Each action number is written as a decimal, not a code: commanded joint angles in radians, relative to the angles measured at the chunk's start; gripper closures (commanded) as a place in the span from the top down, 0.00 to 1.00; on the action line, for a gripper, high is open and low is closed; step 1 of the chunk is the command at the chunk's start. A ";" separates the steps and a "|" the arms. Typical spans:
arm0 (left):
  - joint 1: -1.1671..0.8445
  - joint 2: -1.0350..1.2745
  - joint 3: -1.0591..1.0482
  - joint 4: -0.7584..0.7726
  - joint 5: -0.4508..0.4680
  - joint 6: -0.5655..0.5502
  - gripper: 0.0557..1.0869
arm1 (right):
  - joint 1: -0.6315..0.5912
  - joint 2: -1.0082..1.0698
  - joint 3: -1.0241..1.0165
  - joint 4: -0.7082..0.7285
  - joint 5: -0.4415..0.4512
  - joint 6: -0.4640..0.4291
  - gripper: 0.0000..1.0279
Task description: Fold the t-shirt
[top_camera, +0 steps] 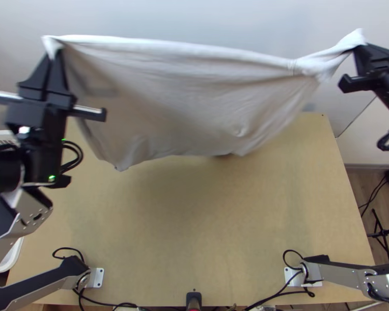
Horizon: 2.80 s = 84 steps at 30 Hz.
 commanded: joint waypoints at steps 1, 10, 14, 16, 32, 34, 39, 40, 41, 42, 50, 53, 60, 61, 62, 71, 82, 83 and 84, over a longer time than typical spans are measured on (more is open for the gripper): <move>0.033 -0.075 -0.037 0.045 0.002 0.006 0.03 | 0.001 -0.018 0.079 -0.065 0.044 -0.042 0.03; 0.023 -0.096 -0.015 0.125 0.014 0.009 0.03 | 0.158 -0.110 0.140 -0.062 0.043 -0.042 0.03; 0.006 -0.121 0.023 0.157 0.020 -0.006 0.03 | 0.139 -0.167 0.137 0.083 0.074 0.069 0.03; 0.006 -0.125 0.049 0.185 0.020 -0.012 0.03 | 0.112 -0.210 0.117 0.173 0.107 0.121 0.03; 0.036 -0.170 0.146 0.166 0.017 -0.065 0.03 | -0.035 -0.409 0.069 0.231 0.161 0.101 0.03; 0.036 -0.194 0.131 0.147 0.017 -0.069 0.03 | -0.035 -0.435 0.063 0.213 0.159 0.090 0.03; 0.036 -0.268 0.008 0.133 0.016 -0.080 0.03 | -0.034 -0.466 0.029 0.092 0.141 0.081 0.03; 0.036 -0.282 -0.023 0.130 0.016 -0.083 0.03 | -0.034 -0.471 0.006 0.052 0.121 0.079 0.03; 0.036 -0.291 -0.050 0.113 0.016 -0.091 0.03 | -0.035 -0.477 -0.027 0.030 0.116 0.076 0.03; 0.035 -0.303 -0.080 0.084 0.016 -0.111 0.03 | -0.035 -0.488 -0.079 0.021 0.110 0.075 0.03; 0.009 -0.440 -0.463 -0.074 -0.006 -0.296 0.03 | 0.064 -0.652 -0.711 0.109 0.101 -0.002 0.03; -0.008 -0.455 -0.586 -0.064 0.000 -0.304 0.03 | 0.096 -0.672 -0.895 0.195 0.101 -0.028 0.03; 0.125 -0.319 -0.785 0.182 0.169 -0.224 0.03 | 0.135 -0.592 -1.264 0.572 0.103 -0.154 0.03; 0.170 -0.269 -0.779 0.222 0.186 -0.235 0.03 | 0.132 -0.558 -1.287 0.629 0.101 -0.164 0.03; 0.207 -0.210 -0.770 0.274 0.190 -0.240 0.03 | 0.132 -0.511 -1.296 0.678 0.103 -0.172 0.03; 0.343 0.313 -0.520 0.512 0.192 -0.259 0.03 | 0.070 0.034 -1.161 1.121 0.121 -0.178 0.03; 0.356 0.826 -0.083 0.535 0.166 -0.227 0.03 | 0.069 0.539 -0.698 1.124 0.232 -0.169 0.03; 0.352 0.858 -0.058 0.533 0.166 -0.210 0.04 | 0.069 0.562 -0.670 1.124 0.239 -0.171 0.03; 0.351 0.889 -0.031 0.533 0.166 -0.198 0.04 | 0.067 0.582 -0.649 1.124 0.241 -0.174 0.03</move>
